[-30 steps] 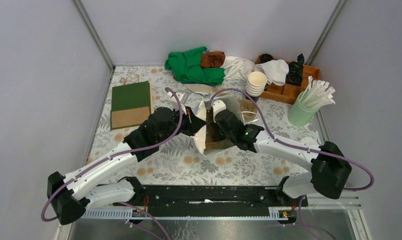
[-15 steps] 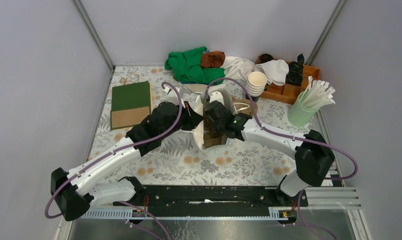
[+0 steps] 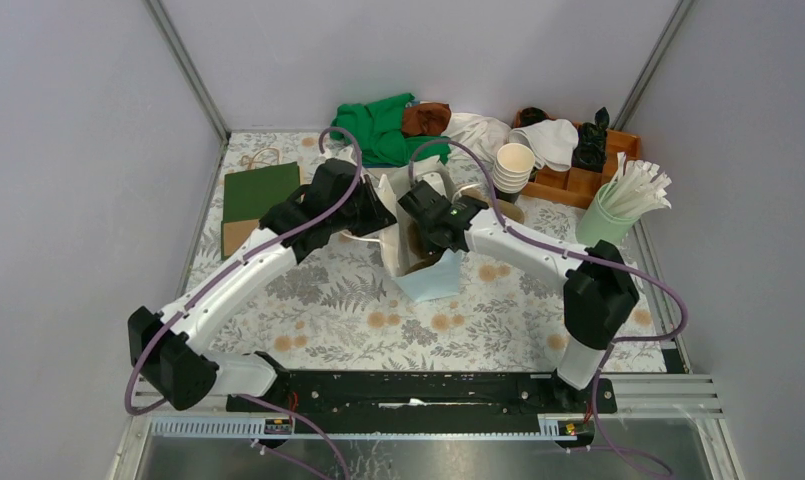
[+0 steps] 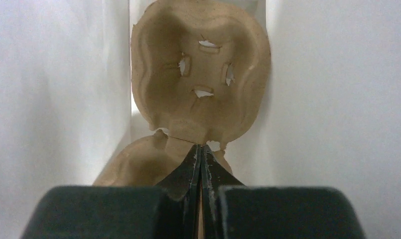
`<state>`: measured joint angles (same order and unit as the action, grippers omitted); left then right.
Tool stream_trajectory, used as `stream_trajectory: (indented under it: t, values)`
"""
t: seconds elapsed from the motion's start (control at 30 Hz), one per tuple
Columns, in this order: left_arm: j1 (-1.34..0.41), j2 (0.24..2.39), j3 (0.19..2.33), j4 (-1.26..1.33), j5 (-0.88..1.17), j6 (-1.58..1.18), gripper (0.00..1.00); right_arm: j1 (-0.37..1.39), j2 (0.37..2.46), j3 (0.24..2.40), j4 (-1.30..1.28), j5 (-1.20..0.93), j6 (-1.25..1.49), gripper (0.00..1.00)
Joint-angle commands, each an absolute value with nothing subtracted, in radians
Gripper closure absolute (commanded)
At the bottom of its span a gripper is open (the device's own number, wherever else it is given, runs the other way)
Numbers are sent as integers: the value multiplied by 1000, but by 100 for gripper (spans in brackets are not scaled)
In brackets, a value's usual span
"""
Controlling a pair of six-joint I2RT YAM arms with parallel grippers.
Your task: Pack the takeout coffee
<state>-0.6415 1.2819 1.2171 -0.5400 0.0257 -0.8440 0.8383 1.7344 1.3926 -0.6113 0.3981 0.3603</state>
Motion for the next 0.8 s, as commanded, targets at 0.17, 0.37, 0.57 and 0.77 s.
stream_trajectory:
  t: [0.17, 0.37, 0.57, 0.77]
  values:
    - [-635, 1356, 1354, -670, 95, -838, 100, 809, 1871, 1495, -830, 462, 447, 94]
    - [-634, 1370, 1467, -707, 46, -777, 100, 785, 1901, 1501, -780, 410, 440, 94]
    - [-634, 1354, 1401, -689, 70, -806, 100, 782, 1960, 1549, -775, 357, 414, 98]
    - [-622, 1354, 1380, -684, 98, -810, 100, 783, 1984, 1493, -773, 335, 429, 98]
